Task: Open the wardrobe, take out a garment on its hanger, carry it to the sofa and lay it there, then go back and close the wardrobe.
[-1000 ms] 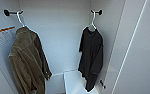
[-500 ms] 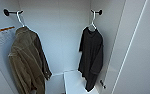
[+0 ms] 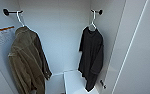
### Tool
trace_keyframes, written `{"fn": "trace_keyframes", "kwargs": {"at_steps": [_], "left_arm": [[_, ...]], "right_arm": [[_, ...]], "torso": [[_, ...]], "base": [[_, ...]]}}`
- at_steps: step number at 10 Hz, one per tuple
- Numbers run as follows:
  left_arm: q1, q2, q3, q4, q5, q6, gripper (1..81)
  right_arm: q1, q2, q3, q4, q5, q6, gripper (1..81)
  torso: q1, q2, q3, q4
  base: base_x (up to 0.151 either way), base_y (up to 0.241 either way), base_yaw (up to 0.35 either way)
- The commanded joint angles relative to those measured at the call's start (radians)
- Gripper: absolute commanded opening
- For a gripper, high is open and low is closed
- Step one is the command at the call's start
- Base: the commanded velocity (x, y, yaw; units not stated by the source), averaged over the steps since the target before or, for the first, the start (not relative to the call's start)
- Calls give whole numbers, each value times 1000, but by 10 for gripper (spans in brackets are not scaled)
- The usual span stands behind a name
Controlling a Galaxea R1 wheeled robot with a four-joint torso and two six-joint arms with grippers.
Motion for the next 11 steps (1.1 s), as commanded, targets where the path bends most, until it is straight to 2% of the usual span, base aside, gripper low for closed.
{"fn": "trace_keyframes", "kwargs": {"at_steps": [1, 2, 3, 7, 8, 10, 11], "left_arm": [[-274, -46, 62, -22, 70, -72, 811], [-322, -42, 62, -23, 122, -88, 811], [-359, -38, 68, -22, 139, -105, 811], [-492, -22, 87, -26, 147, -167, 811], [-540, -19, 88, -46, 148, -208, 811], [-627, -14, 122, -141, 161, -216, 811], [-672, -9, 136, -207, 161, -216, 811]], "right_arm": [[48, -2, -2, 0, -61, 0, 811], [48, -1, -2, -6, -61, 0, 811], [48, -1, -2, -6, -61, 0, 811], [49, 0, -2, -5, -61, 3, 811], [48, -3, -2, 0, -60, 3, 811], [42, -3, -2, 3, -51, 7, 811], [35, -2, 0, 3, -14, 7, 811]], "torso": [[0, 0, 0, 0], [0, 0, 0, 0], [0, 0, 0, 0], [1, 1, -1, 0], [1, 1, -2, 0], [1, 2, -2, 0], [1, 2, -2, 0]], "base": [[0, 0, 0], [0, 0, 0], [0, 0, 0], [0, 0, 0], [0, 0, 0], [0, 0, 0], [0, 0, 0]]}}
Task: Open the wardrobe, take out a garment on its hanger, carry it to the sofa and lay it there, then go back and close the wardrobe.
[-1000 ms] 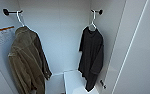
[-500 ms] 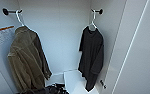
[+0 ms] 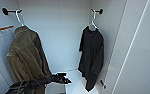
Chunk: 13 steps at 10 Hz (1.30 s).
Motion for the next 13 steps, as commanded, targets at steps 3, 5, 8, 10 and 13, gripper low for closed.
{"fn": "trace_keyframes", "kwargs": {"at_steps": [3, 5, 8, 10, 13], "left_arm": [[-398, 44, 48, -310, 19, -26, 811], [-468, 72, 31, -398, 7, -52, 811], [-588, 104, 28, -413, -22, -187, 811], [-651, 119, 36, -415, -77, -306, 811], [-751, 176, -18, -416, -99, -438, 811]], "right_arm": [[36, -1, 3, 3, -6, 2, 811], [28, 0, 6, 8, 1, 5, 811], [21, 2, 6, 8, 24, 8, 811], [19, 2, 6, 8, 24, 8, 811], [19, 2, 6, 9, 24, 8, 811]], "torso": [[0, 0, 0, 0], [1, 0, 0, 0], [1, 0, 0, 0], [1, 0, 0, 0], [1, 1, 0, 0]], "base": [[0, 0, 0], [0, 0, 0], [0, 0, 0], [0, 0, 0], [0, 0, 0]]}}
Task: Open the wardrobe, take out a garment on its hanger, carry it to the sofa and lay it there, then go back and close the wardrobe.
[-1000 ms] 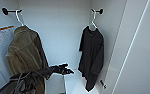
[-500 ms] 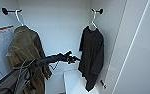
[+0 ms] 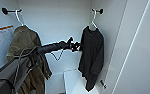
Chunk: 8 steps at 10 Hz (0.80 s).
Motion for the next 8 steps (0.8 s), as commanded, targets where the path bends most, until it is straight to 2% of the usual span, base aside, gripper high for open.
{"fn": "trace_keyframes", "kwargs": {"at_steps": [1, 3, 5, 7, 8], "left_arm": [[-284, 45, -42, -32, -32, -97, 811], [-328, 51, -45, -39, -71, -175, 811], [-377, 69, -51, -39, -78, -191, 811], [-428, 100, -56, -46, -78, -192, 811], [-450, 118, -65, -47, -76, -192, 811]], "right_arm": [[36, 4, 6, 9, -56, 1, 811], [37, 6, 6, 9, -56, 1, 811], [37, 7, 6, 9, -56, 1, 811], [37, 7, 4, 9, -54, 1, 811], [39, 7, 6, 8, -54, 1, 811]], "torso": [[0, 0, 0, 0], [0, 0, 0, 0], [0, 0, 0, 0], [0, 0, -94, 0], [0, 0, -10, 0]], "base": [[0, 0, 0], [0, 0, 0], [0, 0, 0], [0, 0, 0], [0, 0, 0]]}}
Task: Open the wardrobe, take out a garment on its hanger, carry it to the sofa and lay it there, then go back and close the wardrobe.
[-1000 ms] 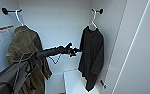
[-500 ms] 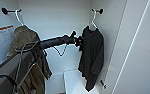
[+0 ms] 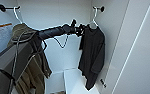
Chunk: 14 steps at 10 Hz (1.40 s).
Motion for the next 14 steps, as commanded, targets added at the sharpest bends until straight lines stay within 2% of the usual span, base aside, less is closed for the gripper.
{"fn": "trace_keyframes", "kwargs": {"at_steps": [1, 3, 4, 5, 6, 8, 11, 12, 14], "left_arm": [[-245, 42, -21, -26, -8, -18, 811], [-282, 62, -44, -26, -8, -21, 811], [-294, 64, -50, -26, -8, -23, 811], [-300, 64, -50, -26, -10, -23, 811], [-303, 64, -49, -27, -10, -23, 811], [-303, 56, -18, -29, -49, -24, 811], [-299, 38, 89, -29, -191, -24, 811], [-297, 41, 108, -30, -218, -24, 811], [-282, 65, 106, -23, -226, -24, 811]], "right_arm": [[37, 2, 5, 6, -59, 1, 811], [35, 2, 5, 6, -59, 1, 811], [34, 2, 6, 6, -59, 1, 811], [34, 3, 6, 4, -59, 1, 811], [34, 5, 6, 1, -61, -2, 811], [34, 9, 6, 1, -61, -3, 811], [28, 9, 2, 1, -61, -3, 811], [26, 9, 5, 4, -61, -3, 811], [25, 15, 5, 6, -59, -2, 811]], "torso": [[0, 0, 2, 0], [1, 1, -21, 0], [1, 1, -24, -40], [1, 1, -22, -88], [1, 1, -22, -9], [1, 1, -22, -21], [1, 1, -22, -21], [1, 1, -22, -21], [1, 1, -22, -21]], "base": [[0, 0, 0], [0, 0, 0], [0, 0, 0], [0, 0, 0], [0, 0, 0], [0, 0, 0], [0, 0, 0], [0, 0, 0], [0, 0, 0]]}}
